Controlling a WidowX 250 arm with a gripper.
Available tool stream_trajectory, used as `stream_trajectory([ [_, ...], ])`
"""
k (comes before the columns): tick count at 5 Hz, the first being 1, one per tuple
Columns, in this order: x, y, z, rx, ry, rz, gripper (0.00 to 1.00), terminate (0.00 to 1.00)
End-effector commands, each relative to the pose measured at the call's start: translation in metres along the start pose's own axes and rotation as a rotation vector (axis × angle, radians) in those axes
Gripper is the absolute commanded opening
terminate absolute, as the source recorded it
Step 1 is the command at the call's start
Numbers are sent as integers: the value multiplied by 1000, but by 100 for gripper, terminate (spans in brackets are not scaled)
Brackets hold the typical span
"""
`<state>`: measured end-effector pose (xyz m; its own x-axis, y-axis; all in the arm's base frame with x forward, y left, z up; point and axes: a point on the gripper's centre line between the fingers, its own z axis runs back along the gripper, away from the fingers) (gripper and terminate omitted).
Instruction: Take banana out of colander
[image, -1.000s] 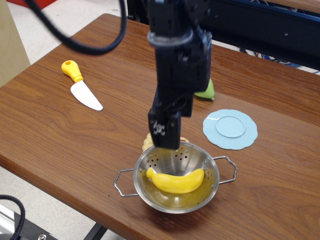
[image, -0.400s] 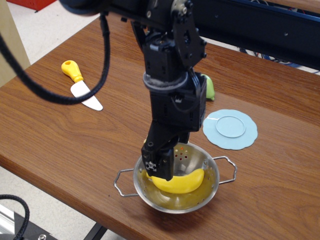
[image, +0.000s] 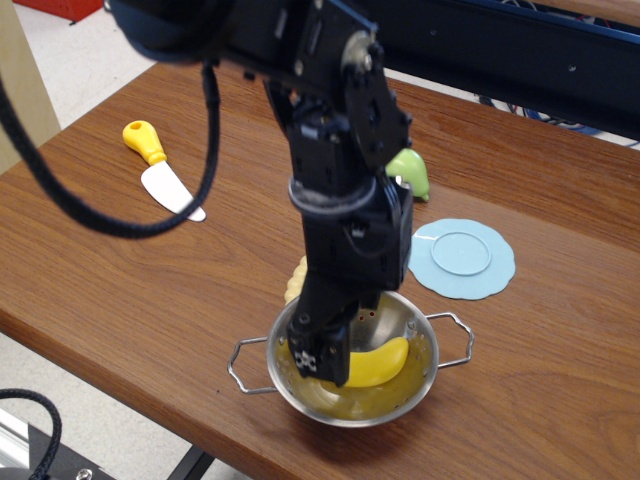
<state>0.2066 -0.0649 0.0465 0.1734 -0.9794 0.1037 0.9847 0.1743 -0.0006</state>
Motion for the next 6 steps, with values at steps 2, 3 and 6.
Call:
stream_trajectory([
  [2,-16,5,-30,78,46,23,100,0],
  [3,-16,4,-31,72,47,23,0,0],
  [6,-16,40,71,117,-181,199,0,0],
])
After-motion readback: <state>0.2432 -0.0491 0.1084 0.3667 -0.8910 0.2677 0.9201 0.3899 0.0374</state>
